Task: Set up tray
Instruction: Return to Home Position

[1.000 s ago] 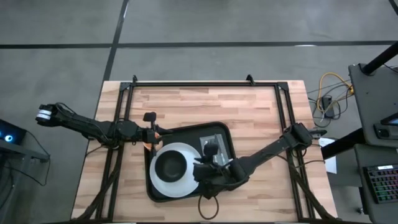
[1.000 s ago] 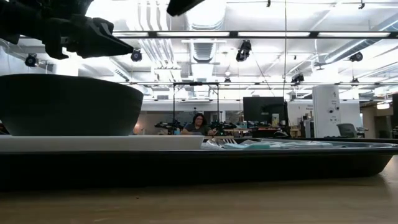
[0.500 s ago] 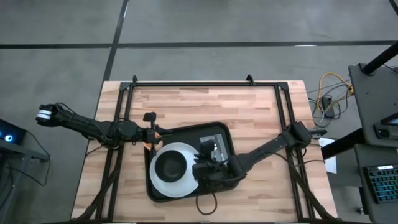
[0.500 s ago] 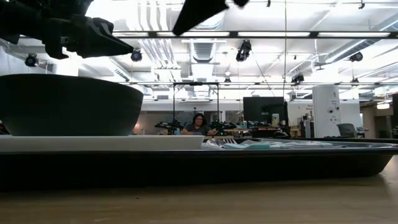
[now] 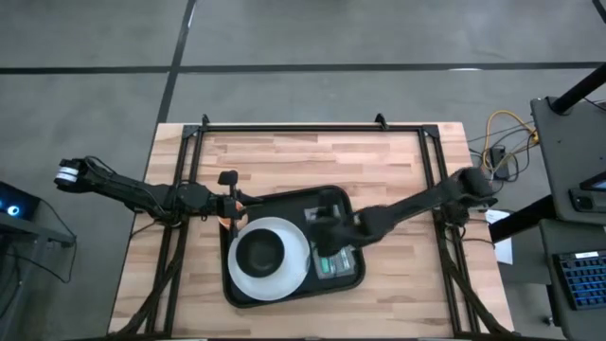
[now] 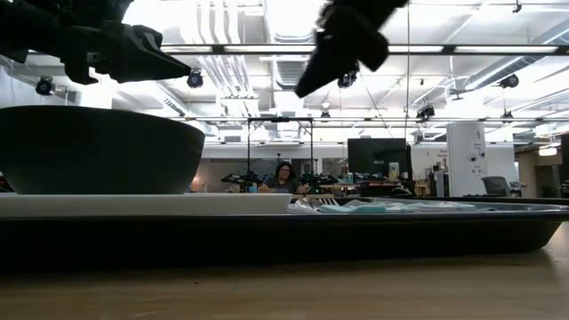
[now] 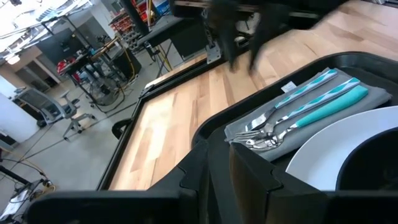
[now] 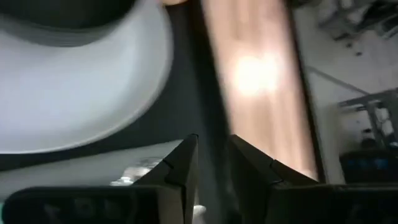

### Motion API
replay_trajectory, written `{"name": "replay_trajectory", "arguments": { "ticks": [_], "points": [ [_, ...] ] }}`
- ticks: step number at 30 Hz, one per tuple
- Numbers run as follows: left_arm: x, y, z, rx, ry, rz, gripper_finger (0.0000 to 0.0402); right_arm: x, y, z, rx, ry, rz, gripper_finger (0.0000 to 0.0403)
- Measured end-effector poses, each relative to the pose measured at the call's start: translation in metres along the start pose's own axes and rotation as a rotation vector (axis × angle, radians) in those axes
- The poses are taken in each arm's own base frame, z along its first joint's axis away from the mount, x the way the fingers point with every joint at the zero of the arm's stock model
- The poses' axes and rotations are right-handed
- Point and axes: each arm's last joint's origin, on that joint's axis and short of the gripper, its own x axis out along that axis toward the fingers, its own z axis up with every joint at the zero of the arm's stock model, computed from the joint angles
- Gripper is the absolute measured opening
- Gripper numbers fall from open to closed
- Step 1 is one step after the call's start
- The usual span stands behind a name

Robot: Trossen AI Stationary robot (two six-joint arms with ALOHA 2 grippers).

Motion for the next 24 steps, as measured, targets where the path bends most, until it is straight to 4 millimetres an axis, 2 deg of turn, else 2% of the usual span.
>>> {"name": "replay_trajectory", "arguments": {
  "ticks": [3, 5, 8, 14, 19, 24],
  "points": [
    [0.000, 0.000, 0.000, 0.000, 0.000, 0.000, 0.0046, -0.015, -0.024, -0.028, 0.061, -0.131, -0.001, 0.0081],
    [0.000, 0.000, 0.000, 0.000, 0.000, 0.000, 0.0046, -0.029, -0.042, -0.042, 0.148, -0.268, 0.056, 0.0082],
    [0.000, 0.000, 0.000, 0.000, 0.000, 0.000, 0.0046, -0.059, -0.067, -0.062, 0.262, -0.395, 0.146, 0.0079],
    [0.000, 0.000, 0.000, 0.000, 0.000, 0.000, 0.0046, -0.111, -0.102, -0.099, 0.364, -0.561, 0.139, 0.0071],
    [0.000, 0.000, 0.000, 0.000, 0.000, 0.000, 0.0046, -0.142, -0.120, -0.123, 0.430, -0.686, 0.129, 0.0072],
    [0.000, 0.000, 0.000, 0.000, 0.000, 0.000, 0.0046, -0.151, -0.123, -0.146, 0.423, -0.736, 0.108, 0.0079]
  ]
}}
